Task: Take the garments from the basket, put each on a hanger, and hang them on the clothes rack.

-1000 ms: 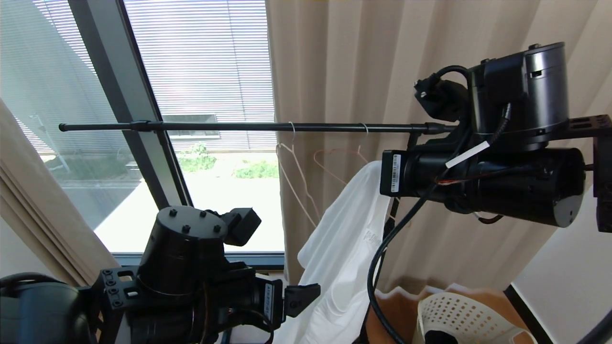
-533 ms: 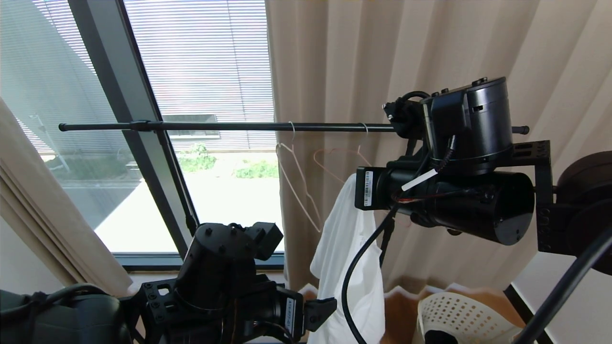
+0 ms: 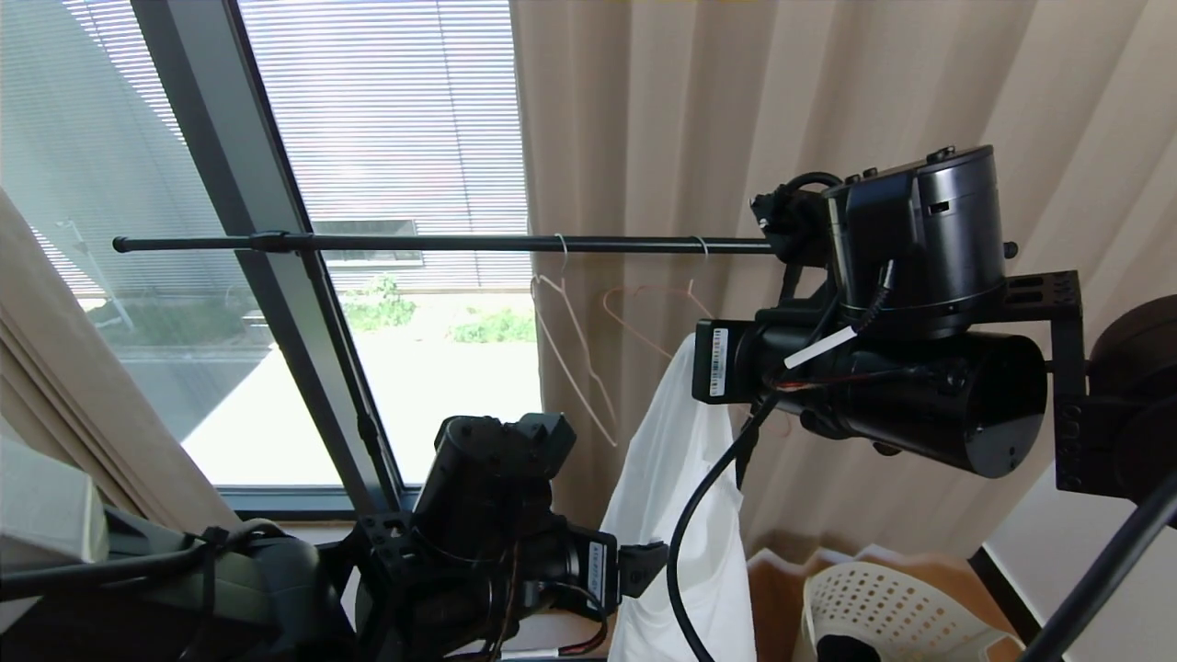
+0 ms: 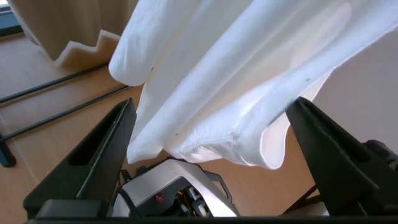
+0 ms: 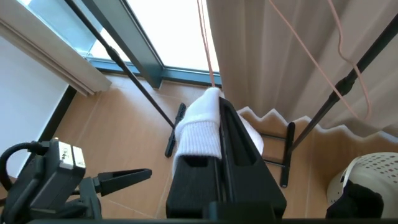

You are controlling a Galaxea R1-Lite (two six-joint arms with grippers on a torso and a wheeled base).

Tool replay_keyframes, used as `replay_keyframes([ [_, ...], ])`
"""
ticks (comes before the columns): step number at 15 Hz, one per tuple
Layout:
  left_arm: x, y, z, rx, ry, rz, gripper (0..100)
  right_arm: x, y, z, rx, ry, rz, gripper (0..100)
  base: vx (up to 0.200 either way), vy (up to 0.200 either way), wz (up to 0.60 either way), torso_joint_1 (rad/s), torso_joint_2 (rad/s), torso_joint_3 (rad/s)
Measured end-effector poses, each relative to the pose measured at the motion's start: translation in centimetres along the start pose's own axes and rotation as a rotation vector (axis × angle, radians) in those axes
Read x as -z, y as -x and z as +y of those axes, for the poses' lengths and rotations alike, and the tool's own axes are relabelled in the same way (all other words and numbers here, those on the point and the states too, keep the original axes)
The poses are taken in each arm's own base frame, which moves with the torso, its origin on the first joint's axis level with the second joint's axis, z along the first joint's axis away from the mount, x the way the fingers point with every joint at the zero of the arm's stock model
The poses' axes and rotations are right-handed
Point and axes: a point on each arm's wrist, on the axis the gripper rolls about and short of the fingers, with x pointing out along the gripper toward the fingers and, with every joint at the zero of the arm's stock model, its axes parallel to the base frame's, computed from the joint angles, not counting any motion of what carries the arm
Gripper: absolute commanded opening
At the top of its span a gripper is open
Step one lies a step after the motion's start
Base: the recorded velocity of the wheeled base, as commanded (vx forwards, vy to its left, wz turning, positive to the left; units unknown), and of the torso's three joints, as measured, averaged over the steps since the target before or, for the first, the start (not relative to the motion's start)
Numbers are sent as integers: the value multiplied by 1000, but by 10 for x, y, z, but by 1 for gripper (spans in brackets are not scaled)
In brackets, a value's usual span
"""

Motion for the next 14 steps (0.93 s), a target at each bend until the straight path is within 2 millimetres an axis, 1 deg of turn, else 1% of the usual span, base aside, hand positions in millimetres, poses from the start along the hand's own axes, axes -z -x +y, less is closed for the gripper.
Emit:
replay_keyframes([
  [2, 1, -12, 4, -79, 3, -12, 100, -3, 6, -1, -3, -3, -12, 0, 0, 0, 0, 0, 0, 0],
  [4, 4, -20, 10, -116, 8, 1, 100, -7, 14, -3, -7, -6, -27, 0, 0, 0, 0, 0, 0, 0],
  [8, 8, -25, 15, -153, 9, 14, 100, -16, 28, -8, -15, -15, -61, 0, 0, 0, 0, 0, 0, 0],
  [12, 11, -29, 17, -187, 6, 16, 100, -19, 29, -19, 16, -5, -69, 0, 0, 0, 0, 0, 0, 0],
  [13, 11, -29, 17, -187, 5, 16, 0, -19, 28, -21, 22, 6, -68, 0, 0, 0, 0, 0, 0, 0],
  [14, 11, -29, 17, -190, 4, 15, 0, -18, 27, -23, 31, 19, -65, 0, 0, 0, 0, 0, 0, 0],
])
